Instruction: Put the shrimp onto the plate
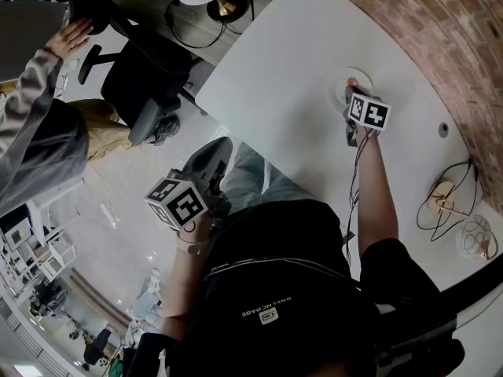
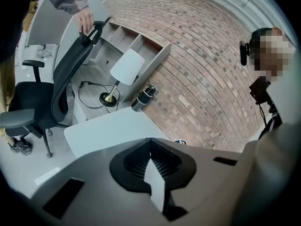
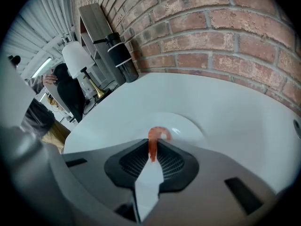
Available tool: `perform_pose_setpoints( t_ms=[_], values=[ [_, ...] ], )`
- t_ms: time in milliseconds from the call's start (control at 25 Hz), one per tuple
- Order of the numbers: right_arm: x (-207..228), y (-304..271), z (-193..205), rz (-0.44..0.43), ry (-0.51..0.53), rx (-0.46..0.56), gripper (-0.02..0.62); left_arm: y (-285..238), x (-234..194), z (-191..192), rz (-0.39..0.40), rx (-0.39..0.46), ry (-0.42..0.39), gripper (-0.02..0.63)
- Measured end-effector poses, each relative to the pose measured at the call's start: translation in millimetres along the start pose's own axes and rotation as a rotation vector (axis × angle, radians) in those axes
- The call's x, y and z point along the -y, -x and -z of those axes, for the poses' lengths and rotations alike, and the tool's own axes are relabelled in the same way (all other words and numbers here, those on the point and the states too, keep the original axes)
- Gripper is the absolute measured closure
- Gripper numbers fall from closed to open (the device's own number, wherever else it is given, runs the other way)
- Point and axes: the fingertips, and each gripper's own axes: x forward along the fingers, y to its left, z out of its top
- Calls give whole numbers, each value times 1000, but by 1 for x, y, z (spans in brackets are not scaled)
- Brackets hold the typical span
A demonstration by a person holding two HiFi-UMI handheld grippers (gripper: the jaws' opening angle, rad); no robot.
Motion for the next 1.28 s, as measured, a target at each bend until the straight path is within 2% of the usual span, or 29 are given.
perform_pose_setpoints(
  t_ms=[400, 600, 720, 1000, 1280],
  values=[
    [-3, 3, -1, -5, -8, 2, 541, 12, -1, -1, -6, 27, 6, 603],
    [-10, 12, -8, 19, 49, 27, 541, 20, -3, 0, -3, 42, 3, 603],
    [-16, 23, -15, 6, 44, 59, 541, 23, -2, 3, 8, 48, 0, 603],
    [-40, 63, -32, -5, 57, 150, 541, 30, 7, 5, 61, 47, -28, 603],
    [-61, 118, -46, 10, 42, 261, 541, 30, 22, -10, 164, 50, -90, 603]
  ],
)
